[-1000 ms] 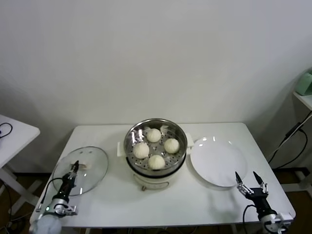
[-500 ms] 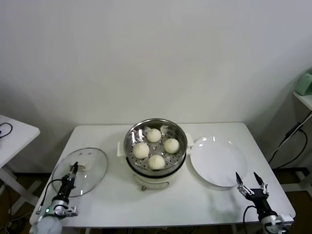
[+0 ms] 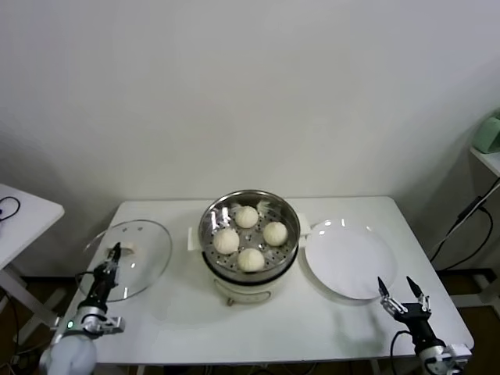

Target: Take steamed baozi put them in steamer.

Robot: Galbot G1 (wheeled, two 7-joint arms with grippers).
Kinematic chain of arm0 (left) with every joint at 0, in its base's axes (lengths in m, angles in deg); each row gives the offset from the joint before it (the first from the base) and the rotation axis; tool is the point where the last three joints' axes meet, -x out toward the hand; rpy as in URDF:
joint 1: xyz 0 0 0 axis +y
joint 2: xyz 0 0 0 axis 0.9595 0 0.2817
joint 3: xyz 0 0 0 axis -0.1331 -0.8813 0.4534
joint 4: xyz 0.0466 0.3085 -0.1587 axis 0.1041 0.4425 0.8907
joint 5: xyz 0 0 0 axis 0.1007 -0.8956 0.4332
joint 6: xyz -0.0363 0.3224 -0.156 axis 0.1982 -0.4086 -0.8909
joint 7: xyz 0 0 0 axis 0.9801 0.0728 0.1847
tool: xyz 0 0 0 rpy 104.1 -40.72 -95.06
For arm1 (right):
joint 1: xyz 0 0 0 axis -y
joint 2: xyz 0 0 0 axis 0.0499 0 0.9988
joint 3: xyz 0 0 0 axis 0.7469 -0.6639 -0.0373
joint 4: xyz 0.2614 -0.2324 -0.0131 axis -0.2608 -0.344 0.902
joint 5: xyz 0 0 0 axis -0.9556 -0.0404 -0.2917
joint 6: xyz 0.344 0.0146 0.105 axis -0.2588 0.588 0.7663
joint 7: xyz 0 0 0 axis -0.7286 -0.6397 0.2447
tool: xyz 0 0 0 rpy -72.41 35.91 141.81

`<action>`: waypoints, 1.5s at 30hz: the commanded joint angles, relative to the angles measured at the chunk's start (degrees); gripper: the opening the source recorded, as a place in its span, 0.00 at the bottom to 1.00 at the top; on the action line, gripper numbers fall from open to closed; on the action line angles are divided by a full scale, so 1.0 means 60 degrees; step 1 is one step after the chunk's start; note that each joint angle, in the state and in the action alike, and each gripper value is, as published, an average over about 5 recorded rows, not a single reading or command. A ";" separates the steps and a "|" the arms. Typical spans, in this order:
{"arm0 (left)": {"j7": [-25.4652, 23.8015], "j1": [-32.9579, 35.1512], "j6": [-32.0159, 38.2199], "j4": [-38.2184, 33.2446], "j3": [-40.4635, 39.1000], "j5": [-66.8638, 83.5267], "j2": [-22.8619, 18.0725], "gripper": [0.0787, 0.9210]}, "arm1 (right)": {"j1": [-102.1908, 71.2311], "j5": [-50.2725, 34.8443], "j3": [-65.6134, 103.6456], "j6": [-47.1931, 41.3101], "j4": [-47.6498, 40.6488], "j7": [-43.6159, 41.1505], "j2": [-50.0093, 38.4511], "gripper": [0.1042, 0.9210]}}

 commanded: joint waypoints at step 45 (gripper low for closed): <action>-0.5203 -0.2986 -0.7425 -0.5569 -0.7106 0.0126 0.1413 0.06 | 0.0087 0.0497 -0.0063 -0.0333 -0.0261 0.0169 -0.0011 0.88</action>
